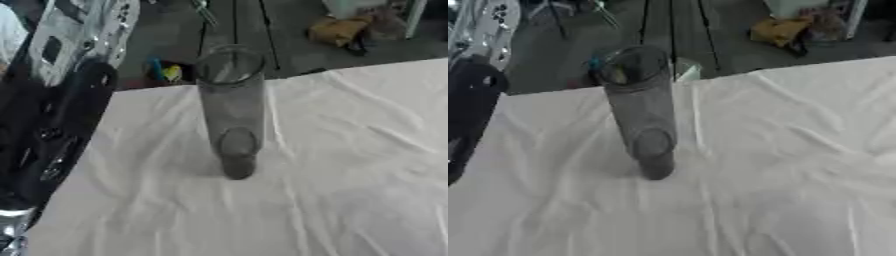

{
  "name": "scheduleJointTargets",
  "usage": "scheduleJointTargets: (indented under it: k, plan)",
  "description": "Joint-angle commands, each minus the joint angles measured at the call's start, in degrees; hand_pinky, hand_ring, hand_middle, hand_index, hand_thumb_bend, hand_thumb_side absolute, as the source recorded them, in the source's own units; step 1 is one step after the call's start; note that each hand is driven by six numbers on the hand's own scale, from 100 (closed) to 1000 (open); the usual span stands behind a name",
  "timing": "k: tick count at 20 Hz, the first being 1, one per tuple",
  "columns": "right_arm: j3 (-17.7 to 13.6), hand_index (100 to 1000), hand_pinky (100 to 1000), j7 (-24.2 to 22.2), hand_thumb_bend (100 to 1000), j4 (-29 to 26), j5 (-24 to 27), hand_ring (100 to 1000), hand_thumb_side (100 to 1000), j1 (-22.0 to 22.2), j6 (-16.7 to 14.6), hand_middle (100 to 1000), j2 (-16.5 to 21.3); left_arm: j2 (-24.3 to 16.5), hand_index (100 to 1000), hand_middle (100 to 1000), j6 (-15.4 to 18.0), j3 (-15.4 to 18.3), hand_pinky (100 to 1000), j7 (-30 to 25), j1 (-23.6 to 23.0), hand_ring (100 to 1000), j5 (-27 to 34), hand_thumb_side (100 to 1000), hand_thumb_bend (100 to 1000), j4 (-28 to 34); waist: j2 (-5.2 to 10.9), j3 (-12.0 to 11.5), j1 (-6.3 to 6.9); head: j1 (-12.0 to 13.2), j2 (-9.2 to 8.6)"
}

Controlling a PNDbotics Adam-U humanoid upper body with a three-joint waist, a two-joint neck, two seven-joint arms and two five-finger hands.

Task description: Arrange flowers into the vase.

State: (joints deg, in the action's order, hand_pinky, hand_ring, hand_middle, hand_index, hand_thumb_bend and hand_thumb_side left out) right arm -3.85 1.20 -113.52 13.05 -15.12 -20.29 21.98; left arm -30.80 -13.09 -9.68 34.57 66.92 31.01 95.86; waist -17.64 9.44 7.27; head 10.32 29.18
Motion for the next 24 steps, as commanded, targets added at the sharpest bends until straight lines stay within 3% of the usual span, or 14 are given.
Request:
scheduleJointTargets:
  k: [1,12,24]
  plan:
    - [-0.3,676,624,0.3,100,-1.1,0.7,481,976,-0.4,0.2,445,1.2,-1.4,100,100,-2.1,-0.1,100,1.0,0.8,100,1.7,691,163,1.0,2.45,-0.2,-0.69,-0.5,1.09]
    - [-0.5,676,623,0.5,100,-1.1,1.7,481,976,-0.5,0.6,446,1.1,-1.0,100,100,-5.3,-0.9,100,2.1,-0.9,100,3.1,709,150,3.4,3.12,-0.9,-1.11,-1.3,1.65]
    - [-0.4,676,626,0.1,100,-1.1,1.4,481,977,-1.1,0.5,445,0.6,0.3,100,100,-3.5,-1.4,100,1.5,-2.2,100,1.2,718,145,3.8,1.87,-0.5,-1.24,-1.2,0.28]
